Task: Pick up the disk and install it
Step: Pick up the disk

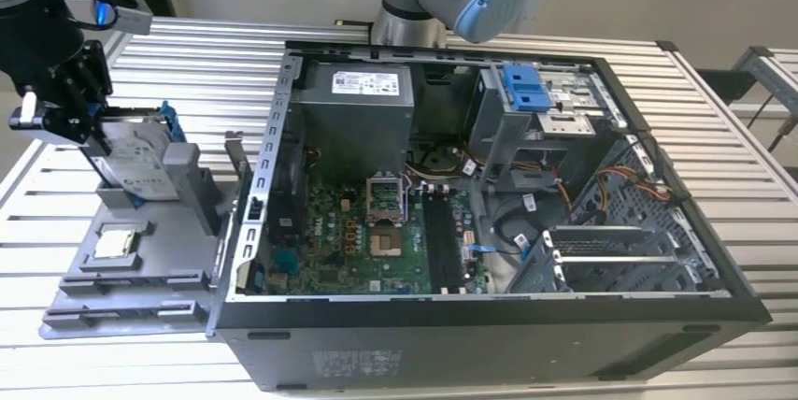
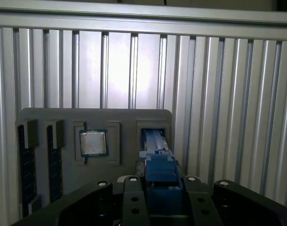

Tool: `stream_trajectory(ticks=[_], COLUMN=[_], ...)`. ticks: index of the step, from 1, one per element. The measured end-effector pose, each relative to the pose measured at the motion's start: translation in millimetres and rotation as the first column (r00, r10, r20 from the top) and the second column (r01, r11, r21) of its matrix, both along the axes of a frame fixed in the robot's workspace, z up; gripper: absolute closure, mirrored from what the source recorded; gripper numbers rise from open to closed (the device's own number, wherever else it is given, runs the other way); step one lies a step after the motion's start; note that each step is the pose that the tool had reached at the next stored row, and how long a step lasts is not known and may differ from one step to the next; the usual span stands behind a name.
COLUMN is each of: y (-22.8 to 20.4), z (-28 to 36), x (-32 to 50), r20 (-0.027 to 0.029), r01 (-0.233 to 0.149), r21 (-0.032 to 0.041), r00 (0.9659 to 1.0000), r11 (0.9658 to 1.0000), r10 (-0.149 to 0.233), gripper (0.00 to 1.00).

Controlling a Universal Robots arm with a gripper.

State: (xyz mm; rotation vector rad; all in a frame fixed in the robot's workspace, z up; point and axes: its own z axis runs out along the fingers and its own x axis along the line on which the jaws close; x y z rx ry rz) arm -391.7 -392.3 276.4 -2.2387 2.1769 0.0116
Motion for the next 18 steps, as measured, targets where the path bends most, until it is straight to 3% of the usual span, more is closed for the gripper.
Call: stream_trajectory(ticks=[15,18], y=[0.0,0.0], z=[0.5,4.0], x=[0.0,0.0], r20=[0.0000,0.0001], r01=[0.000,0.000], r21=[0.0000,0.0000], r00=[1.0000,1.0000], r11=[1.0000,1.0000], r10=[0.000,0.000], gripper=[1.00,1.00])
